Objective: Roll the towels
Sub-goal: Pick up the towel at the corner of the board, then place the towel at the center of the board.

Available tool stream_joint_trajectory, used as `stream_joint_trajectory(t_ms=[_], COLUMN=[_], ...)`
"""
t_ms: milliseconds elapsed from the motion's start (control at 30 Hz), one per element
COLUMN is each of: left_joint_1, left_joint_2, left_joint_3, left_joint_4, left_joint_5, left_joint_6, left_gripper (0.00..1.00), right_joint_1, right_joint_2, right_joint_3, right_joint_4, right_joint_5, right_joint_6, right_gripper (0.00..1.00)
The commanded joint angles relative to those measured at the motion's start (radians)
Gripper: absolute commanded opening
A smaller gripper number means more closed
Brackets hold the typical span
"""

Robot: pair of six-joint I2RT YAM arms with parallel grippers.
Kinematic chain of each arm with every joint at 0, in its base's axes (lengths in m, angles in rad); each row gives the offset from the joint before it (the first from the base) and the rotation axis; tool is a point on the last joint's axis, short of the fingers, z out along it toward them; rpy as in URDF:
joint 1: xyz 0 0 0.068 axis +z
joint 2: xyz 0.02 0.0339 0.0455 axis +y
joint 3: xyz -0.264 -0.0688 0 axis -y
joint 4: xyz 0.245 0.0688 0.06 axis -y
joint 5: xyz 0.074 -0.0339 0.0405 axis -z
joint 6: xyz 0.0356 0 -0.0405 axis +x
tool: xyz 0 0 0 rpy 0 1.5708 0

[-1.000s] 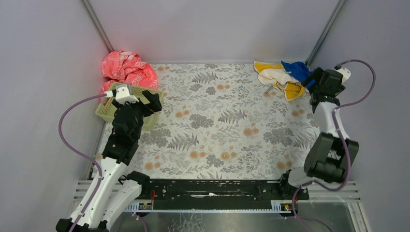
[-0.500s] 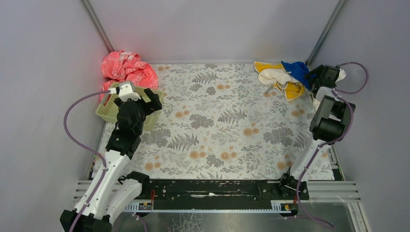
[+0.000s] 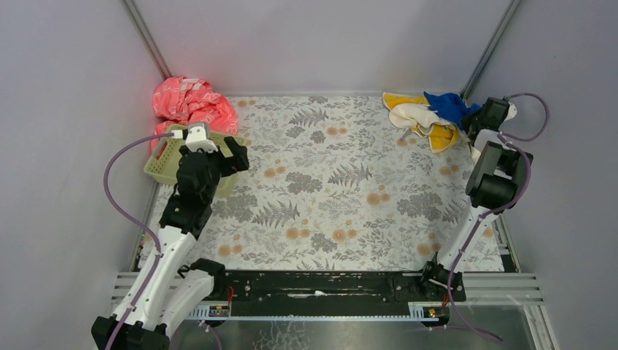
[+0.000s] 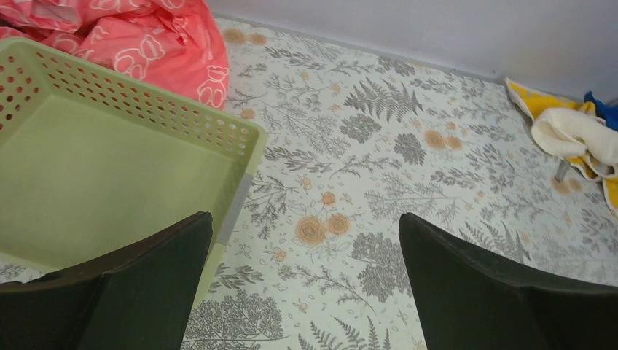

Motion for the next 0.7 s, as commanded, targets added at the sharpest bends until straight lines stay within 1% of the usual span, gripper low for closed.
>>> stream_joint_trajectory(t_ms=[0, 167, 267, 333, 433, 533, 667], left_joint_1=[0.008, 0.007, 0.007, 0.006, 0.005, 0.005, 0.004], left_joint_2=[-0.033, -0.076, -0.099, -0.115, -0.119, -0.1, -0.069], left_joint_3=[0.02, 0.017, 0.016, 0.017, 0.032, 0.078, 0.144], left_joint_4=[-0.017, -0.031, -0.034, -0.03, -0.037, -0.088, -0.179], left_joint_5=[0.105, 0.107, 0.111, 0.151, 0.223, 0.286, 0.351], left_joint_6=[0.025, -0.022, -0.046, -0.049, -0.058, -0.062, -0.073], left_gripper=[1.0, 1.0, 1.0, 1.0, 1.0, 1.0, 1.0], right_joint_1=[-0.001, 0.011, 0.054, 0.094, 0.176, 0.275, 0.434], right_joint_2=[-0.189, -0.368, -0.465, -0.546, -0.647, -0.736, -0.828], right_joint_3=[0.035, 0.042, 0.061, 0.073, 0.071, 0.082, 0.038], right_joint_4=[-0.003, -0.097, -0.169, -0.222, -0.282, -0.339, -0.345], right_joint_5=[-0.055, -0.173, -0.251, -0.289, -0.323, -0.336, -0.35], right_joint_6=[-0.045, -0.083, -0.111, -0.139, -0.17, -0.2, -0.184], right_gripper=[0.0, 0.0, 0.0, 0.0, 0.0, 0.0, 0.01])
